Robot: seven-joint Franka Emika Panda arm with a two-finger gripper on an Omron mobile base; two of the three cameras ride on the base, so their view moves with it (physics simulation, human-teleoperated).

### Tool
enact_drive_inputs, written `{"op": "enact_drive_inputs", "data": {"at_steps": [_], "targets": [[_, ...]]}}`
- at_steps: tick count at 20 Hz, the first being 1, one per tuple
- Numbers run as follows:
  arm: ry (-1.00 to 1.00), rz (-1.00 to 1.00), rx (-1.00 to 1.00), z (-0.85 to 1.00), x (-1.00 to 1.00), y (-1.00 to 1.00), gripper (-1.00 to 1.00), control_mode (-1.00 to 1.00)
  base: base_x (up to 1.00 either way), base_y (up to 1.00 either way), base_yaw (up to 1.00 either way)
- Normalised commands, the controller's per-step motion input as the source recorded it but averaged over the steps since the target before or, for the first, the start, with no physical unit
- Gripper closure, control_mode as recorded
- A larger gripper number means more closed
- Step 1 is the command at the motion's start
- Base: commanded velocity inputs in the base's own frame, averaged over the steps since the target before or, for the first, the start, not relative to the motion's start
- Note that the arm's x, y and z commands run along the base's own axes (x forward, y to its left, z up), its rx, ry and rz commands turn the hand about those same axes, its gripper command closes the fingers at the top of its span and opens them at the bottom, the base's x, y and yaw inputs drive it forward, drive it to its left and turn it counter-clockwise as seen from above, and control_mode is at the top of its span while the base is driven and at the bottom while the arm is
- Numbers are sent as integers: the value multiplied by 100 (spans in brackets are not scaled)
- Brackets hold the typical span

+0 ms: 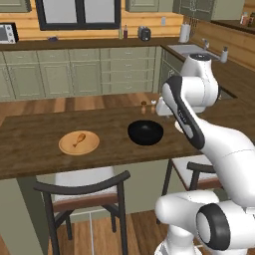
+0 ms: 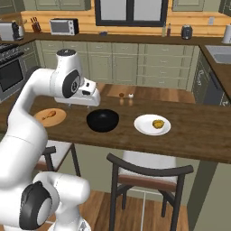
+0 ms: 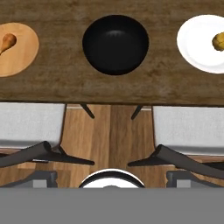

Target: Pick the chicken drumstick and squash from their plates and place them in the bowl. Then put the bowl in the fridge.

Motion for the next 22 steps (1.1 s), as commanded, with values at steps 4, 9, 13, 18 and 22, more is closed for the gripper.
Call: {"op": "enact_drive_inputs", "data": {"at_steps": [4,9,13,18,22], "targets": [[0,0,0,0,0,0,-100,-100,0,0,0],[0,-4,-3,-2,16,-14,-100,-100,0,0,0],[-10,-14,-5,-23,4,-94,-100,-100,0,0,0],[-2,-31,0,-34,-1,-100,-100,-100,0,0,0],[-8,-56,0,-55,3,-88,-100,-100,0,0,0]]}}
